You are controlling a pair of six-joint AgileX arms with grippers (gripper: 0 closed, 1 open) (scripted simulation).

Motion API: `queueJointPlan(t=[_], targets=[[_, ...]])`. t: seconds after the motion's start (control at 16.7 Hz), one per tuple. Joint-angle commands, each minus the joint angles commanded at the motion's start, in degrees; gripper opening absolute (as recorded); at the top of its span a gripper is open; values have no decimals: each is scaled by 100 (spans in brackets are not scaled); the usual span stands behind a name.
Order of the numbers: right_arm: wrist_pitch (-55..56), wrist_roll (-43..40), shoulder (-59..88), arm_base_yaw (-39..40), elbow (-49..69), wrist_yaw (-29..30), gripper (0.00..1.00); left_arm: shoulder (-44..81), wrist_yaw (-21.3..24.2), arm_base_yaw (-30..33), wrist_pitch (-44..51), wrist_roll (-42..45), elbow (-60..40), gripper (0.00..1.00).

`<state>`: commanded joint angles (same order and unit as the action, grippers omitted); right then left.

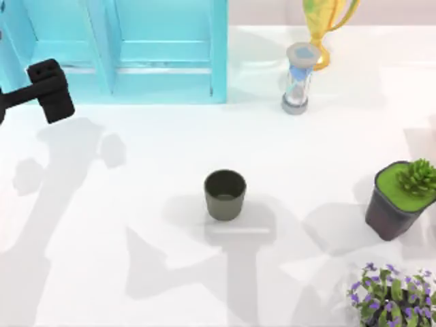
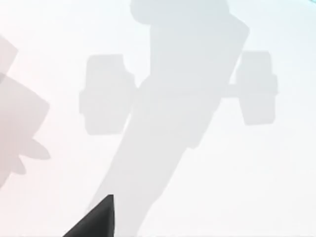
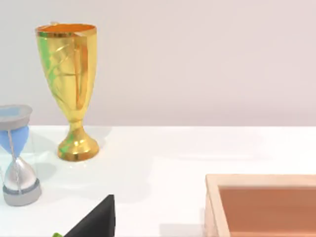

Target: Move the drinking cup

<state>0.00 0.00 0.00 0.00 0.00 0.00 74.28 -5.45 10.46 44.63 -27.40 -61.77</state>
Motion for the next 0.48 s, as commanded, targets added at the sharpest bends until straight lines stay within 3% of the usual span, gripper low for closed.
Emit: queueJointPlan(t=[0.48], targets=[[0, 0, 0, 0, 0, 0, 100, 4039, 218, 1576, 2772, -1120, -4047, 100]])
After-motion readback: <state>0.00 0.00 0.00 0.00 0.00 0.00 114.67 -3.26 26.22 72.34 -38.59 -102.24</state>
